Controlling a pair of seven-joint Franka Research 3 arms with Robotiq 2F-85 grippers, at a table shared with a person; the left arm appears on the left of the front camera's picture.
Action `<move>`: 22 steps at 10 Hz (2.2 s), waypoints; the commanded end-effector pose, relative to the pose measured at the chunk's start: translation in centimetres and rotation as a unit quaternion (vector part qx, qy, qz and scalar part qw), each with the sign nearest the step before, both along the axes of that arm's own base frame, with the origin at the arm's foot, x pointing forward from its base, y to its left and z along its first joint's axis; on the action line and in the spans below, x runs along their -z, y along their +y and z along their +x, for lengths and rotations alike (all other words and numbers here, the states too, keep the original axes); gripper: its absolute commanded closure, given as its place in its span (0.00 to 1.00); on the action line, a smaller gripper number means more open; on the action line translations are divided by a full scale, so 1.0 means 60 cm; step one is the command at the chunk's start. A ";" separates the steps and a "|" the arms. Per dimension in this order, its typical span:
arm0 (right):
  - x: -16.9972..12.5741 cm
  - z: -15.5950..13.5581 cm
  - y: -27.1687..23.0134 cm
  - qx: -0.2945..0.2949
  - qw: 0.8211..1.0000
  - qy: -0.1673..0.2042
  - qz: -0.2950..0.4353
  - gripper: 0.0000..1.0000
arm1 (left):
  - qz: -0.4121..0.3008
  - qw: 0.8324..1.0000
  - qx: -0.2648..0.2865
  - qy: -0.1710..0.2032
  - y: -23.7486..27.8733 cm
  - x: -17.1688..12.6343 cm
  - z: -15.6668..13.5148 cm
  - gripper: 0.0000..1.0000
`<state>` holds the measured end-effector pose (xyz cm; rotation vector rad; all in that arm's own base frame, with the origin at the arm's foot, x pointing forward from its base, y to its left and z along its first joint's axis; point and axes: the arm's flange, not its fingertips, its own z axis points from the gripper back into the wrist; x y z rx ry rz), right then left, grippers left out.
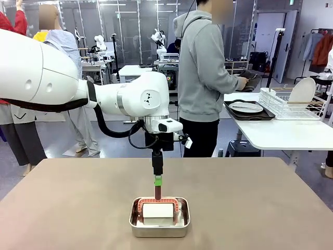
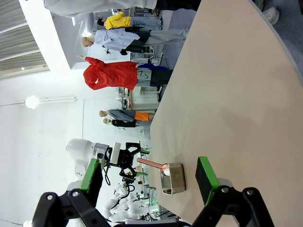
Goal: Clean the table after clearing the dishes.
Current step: When the right (or left) Handle tray is removed, use the right hand (or left hand) to clean the right (or left) side of the table with the Lint Roller.
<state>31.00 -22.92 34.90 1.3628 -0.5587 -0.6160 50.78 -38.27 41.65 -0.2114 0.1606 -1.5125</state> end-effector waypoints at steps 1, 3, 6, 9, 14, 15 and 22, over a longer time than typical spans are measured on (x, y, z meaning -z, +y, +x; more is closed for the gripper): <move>-0.005 -0.005 -0.001 -0.003 1.000 -0.002 -0.002 0.00 | -0.004 1.000 0.016 0.021 -0.002 -0.003 0.000 0.00; -0.005 -0.005 -0.001 -0.003 1.000 -0.002 -0.002 0.00 | 0.012 0.999 0.016 0.026 -0.003 -0.002 -0.002 0.59; -0.005 -0.005 -0.001 -0.003 1.000 -0.002 -0.002 0.00 | 0.015 0.999 0.017 0.026 -0.006 -0.002 -0.004 1.00; -0.005 -0.005 -0.001 -0.003 1.000 -0.002 -0.002 0.00 | 0.008 0.999 0.015 0.028 -0.003 -0.001 -0.005 1.00; -0.005 -0.005 -0.001 -0.003 1.000 -0.002 -0.002 0.00 | -0.034 0.995 -0.082 0.039 0.062 -0.105 -0.016 1.00; -0.005 -0.005 -0.001 -0.003 1.000 -0.002 -0.002 0.00 | -0.065 0.983 -0.162 0.052 0.115 -0.153 -0.030 1.00; -0.005 -0.005 -0.001 -0.003 1.000 -0.002 -0.002 0.00 | -0.192 0.778 -0.594 0.064 0.523 -0.093 -0.131 1.00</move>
